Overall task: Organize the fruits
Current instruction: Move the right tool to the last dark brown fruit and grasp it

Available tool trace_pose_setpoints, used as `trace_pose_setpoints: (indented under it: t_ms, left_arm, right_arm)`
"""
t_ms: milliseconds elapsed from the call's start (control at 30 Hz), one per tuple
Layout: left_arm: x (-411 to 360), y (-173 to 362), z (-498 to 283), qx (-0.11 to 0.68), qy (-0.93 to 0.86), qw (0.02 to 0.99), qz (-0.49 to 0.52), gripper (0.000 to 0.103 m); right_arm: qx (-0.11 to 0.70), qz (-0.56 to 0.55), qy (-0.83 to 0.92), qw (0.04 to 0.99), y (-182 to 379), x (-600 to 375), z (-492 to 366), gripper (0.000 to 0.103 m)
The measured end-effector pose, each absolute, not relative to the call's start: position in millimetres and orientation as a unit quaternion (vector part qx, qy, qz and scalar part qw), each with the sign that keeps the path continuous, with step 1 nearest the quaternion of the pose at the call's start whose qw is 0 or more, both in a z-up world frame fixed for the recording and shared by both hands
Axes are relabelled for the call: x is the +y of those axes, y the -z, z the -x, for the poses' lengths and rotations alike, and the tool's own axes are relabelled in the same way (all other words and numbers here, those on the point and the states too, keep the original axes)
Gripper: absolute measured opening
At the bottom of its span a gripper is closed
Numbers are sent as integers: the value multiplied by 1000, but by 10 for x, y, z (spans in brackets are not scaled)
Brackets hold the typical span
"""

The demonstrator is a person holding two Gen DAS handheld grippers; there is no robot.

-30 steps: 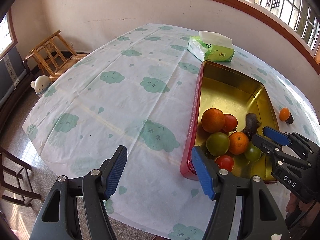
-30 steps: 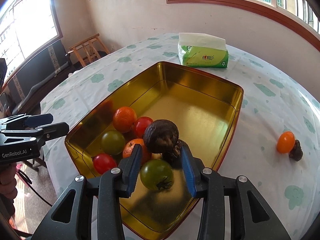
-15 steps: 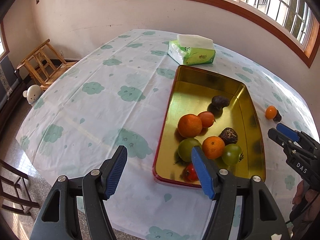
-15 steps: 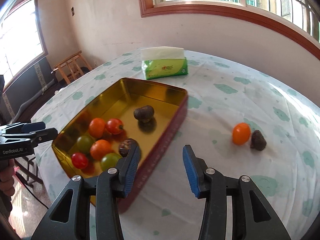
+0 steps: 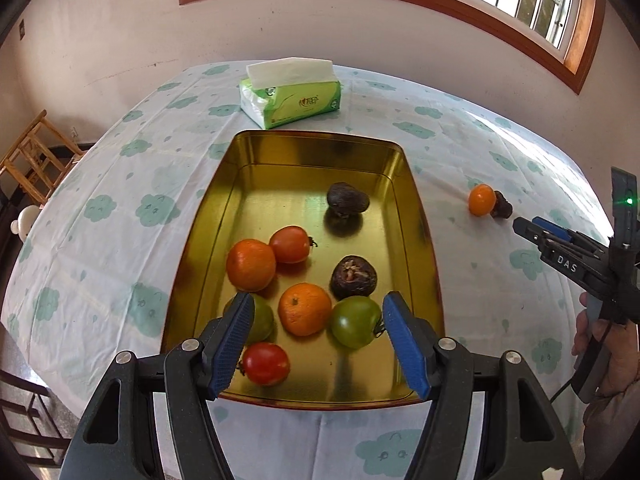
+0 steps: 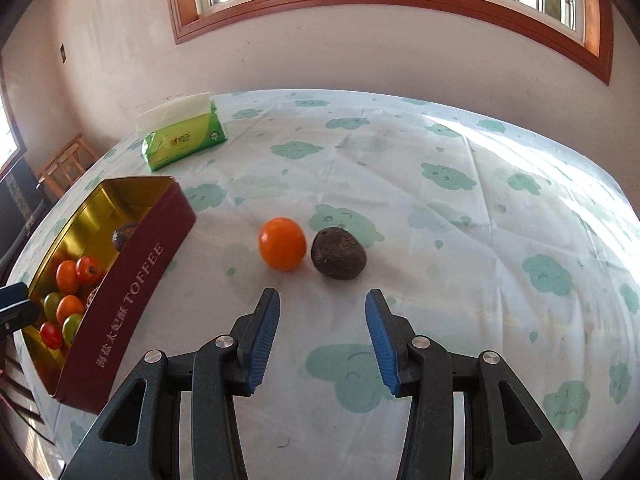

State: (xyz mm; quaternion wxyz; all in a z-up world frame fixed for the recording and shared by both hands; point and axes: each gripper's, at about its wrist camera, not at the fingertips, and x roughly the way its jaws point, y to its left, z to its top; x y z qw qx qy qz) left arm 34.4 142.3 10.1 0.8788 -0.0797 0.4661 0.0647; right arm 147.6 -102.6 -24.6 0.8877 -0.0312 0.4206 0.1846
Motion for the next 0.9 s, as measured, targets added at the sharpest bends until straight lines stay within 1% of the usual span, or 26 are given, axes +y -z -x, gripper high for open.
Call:
trace_pose_setpoints:
  t_ms: [433, 667, 733, 800, 900]
  left_arm:
    - [1108, -122, -636, 473, -33, 878, 63, 64]
    - [1009, -128, -743, 474, -27, 878, 61, 64]
    - [966, -128, -775, 474, -26, 878, 57, 64]
    - [924, -130, -811, 473, -23, 879, 57, 64]
    - [869, -127, -866, 472, -20, 879, 58, 64]
  right_arm:
    - [439, 42, -185, 878, 520, -893, -1905, 46]
    - [429, 68, -184, 882, 553, -791, -1937, 46]
    - [427, 73, -185, 882, 551, -775, -1927, 45]
    - [426, 75, -186, 882, 547, -777, -1906, 40]
    - [425, 77, -188, 882, 544, -798, -1850, 39]
